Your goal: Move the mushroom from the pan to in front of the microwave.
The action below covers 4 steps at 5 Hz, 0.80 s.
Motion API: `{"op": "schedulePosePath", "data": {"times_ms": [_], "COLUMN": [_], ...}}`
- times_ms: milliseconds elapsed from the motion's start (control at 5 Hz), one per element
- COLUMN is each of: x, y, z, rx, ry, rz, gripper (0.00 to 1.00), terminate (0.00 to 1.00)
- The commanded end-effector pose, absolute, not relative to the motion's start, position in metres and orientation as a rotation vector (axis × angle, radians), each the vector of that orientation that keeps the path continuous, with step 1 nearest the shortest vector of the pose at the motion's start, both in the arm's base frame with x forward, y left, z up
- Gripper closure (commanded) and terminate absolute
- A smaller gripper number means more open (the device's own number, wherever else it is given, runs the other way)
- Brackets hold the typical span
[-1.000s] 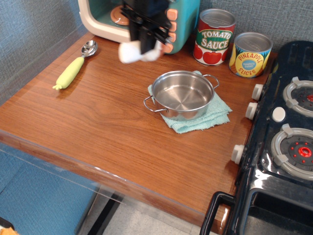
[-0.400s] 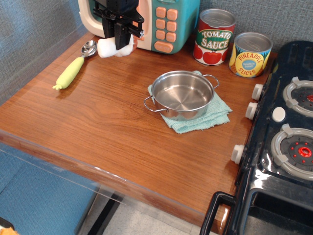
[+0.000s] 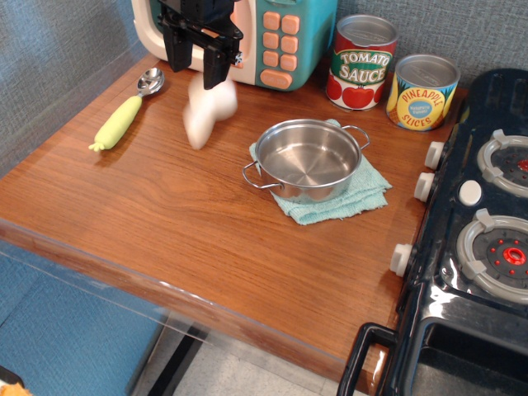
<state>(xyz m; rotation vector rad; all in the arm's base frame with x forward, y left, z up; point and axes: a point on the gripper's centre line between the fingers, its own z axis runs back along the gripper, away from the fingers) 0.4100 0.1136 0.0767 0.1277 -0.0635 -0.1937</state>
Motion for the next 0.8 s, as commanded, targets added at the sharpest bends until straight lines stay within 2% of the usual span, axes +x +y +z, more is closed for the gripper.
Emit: {"op": "schedulePosePath", "data": {"times_ms": [0, 400, 600], "x": [0.4046, 0.4037, 0.4037], "y": [0.1095, 0.1092, 0.1092], "z": [0.1047, 0.1057, 0.1057], "rx": [0.127, 0.121, 0.121], "ry": [-0.126, -0.118, -0.118], "rz": [-0.186, -0.179, -0.179], "gripper": [0.0, 0.0, 0.0], "terminate": [0.0, 0.0, 1.0]}}
